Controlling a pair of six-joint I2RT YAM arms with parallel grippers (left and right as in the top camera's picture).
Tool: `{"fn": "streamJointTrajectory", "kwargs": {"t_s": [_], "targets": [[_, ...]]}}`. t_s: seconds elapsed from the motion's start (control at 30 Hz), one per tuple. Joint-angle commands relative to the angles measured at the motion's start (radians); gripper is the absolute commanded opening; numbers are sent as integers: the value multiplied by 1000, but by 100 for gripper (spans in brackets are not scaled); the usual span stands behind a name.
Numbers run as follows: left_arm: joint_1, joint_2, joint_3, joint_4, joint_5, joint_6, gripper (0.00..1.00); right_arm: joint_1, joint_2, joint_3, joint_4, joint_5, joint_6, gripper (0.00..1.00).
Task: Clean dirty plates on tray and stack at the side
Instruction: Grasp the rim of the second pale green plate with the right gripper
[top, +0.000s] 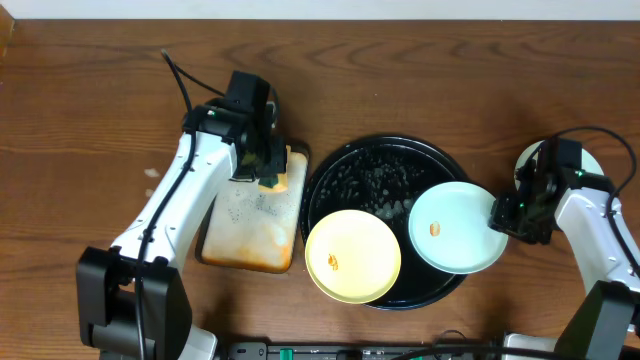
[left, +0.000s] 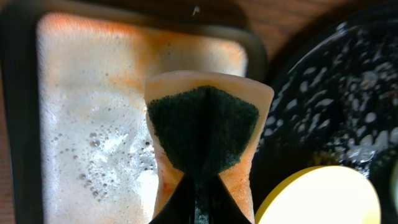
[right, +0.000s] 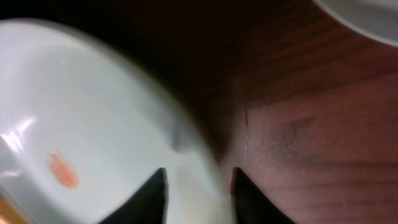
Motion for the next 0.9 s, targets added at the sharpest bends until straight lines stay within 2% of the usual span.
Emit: {"fn": "streamJointTrajectory", "kwargs": {"t_s": [0.0, 0.07, 0.17, 0.5, 0.7, 0.87], "targets": [[3, -21, 25, -14, 13, 9, 8, 8, 0, -53, 37, -27, 11, 22], [3, -21, 25, -22, 13, 9, 8, 8, 0, -56, 62, -28, -1, 9], [3, -21, 25, -26, 13, 10, 8, 8, -7, -51, 87, -82, -2, 2], [3, -21, 25, -26, 13, 9, 8, 16, -9, -51, 217, -233, 11, 1], [2, -21, 25, -25, 13, 10, 8, 80, -9, -51, 245, -223, -7, 1], [1, -21, 24, -25, 13, 10, 8, 158, -9, -51, 204, -81, 50, 1]]}}
